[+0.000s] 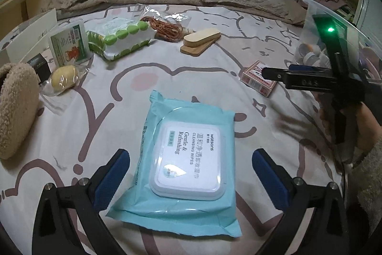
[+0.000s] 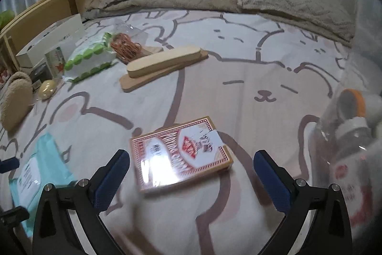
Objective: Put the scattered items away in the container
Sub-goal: 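Lift the wipes pack with the left tool while the right tool regrips the card box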
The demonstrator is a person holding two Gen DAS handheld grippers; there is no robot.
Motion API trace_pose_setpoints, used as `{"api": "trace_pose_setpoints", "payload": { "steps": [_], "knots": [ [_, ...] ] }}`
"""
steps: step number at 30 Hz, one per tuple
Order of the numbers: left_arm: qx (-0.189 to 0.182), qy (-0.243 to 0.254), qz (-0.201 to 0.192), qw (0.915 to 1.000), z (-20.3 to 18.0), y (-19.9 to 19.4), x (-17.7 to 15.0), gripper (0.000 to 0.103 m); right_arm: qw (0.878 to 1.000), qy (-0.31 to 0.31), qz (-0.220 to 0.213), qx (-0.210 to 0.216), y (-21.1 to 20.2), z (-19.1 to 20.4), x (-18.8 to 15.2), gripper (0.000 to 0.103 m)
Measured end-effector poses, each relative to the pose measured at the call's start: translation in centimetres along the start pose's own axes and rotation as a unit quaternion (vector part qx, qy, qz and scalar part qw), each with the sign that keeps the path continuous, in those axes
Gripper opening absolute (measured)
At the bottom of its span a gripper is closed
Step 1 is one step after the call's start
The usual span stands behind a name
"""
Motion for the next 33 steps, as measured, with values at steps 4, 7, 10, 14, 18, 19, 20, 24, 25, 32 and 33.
{"api": "trace_pose_setpoints", "payload": {
  "steps": [4, 7, 10, 14, 18, 19, 20, 24, 25, 32, 33],
  "knots": [
    [-0.008, -0.010, 0.005, 0.9999, 0.2, 0.3, 0.0, 0.103, 0.999, 0.009, 0.027, 0.043, 1.9, 0.9, -0.4, 0.103],
    [-0.013, -0.019, 0.010, 0.9997, 0.4, 0.6, -0.1, 0.103, 0.998, -0.020, 0.035, 0.040, 1.9, 2.1, -1.2, 0.103],
    [-0.012, -0.023, 0.014, 0.9996, 0.5, 0.9, -0.2, 0.103, 0.997, -0.036, 0.041, 0.056, 1.1, 3.3, -1.9, 0.103],
    [-0.010, -0.028, 0.020, 0.9993, 0.6, 1.3, -0.4, 0.103, 0.996, -0.055, 0.055, 0.052, 0.6, 4.5, -3.1, 0.103],
    [0.001, -0.030, 0.034, 0.9990, 1.0, 2.0, -0.9, 0.103, 0.996, -0.037, 0.070, 0.046, 0.3, 4.9, -3.7, 0.103],
    [0.001, -0.031, 0.038, 0.9988, 1.0, 2.2, -1.1, 0.103, 0.996, -0.020, 0.072, 0.047, 0.3, 4.9, -3.7, 0.103],
    [0.000, -0.032, 0.039, 0.9987, 1.0, 2.2, -1.2, 0.103, 0.996, -0.002, 0.072, 0.047, 0.4, 4.7, -3.5, 0.103],
    [-0.003, -0.033, 0.048, 0.9983, 1.0, 2.7, -1.4, 0.103, 0.997, 0.039, 0.067, 0.029, 1.2, 4.2, -2.7, 0.103],
    [-0.001, -0.031, 0.050, 0.9983, 1.0, 2.8, -1.5, 0.103, 0.997, 0.042, 0.064, 0.016, 1.6, 4.0, -2.5, 0.103],
    [0.020, -0.007, 0.060, 0.9980, 0.9, 3.8, -1.7, 0.103, 0.997, 0.038, 0.056, -0.027, 3.0, 3.2, -2.3, 0.103],
    [0.024, -0.003, 0.062, 0.9978, 0.8, 3.9, -1.8, 0.103, 0.997, 0.040, 0.057, -0.024, 3.0, 3.2, -2.3, 0.103]
  ]
}}
Point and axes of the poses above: each gripper's, at about its wrist camera, not at the fingertips, and y roughly the way its jaws point, z to its left, x to its top, the point moved 10 cm from there along y, roughly the way its jaws point, and after that the axes turned 5 degrees about y, right-handed, at the moved point
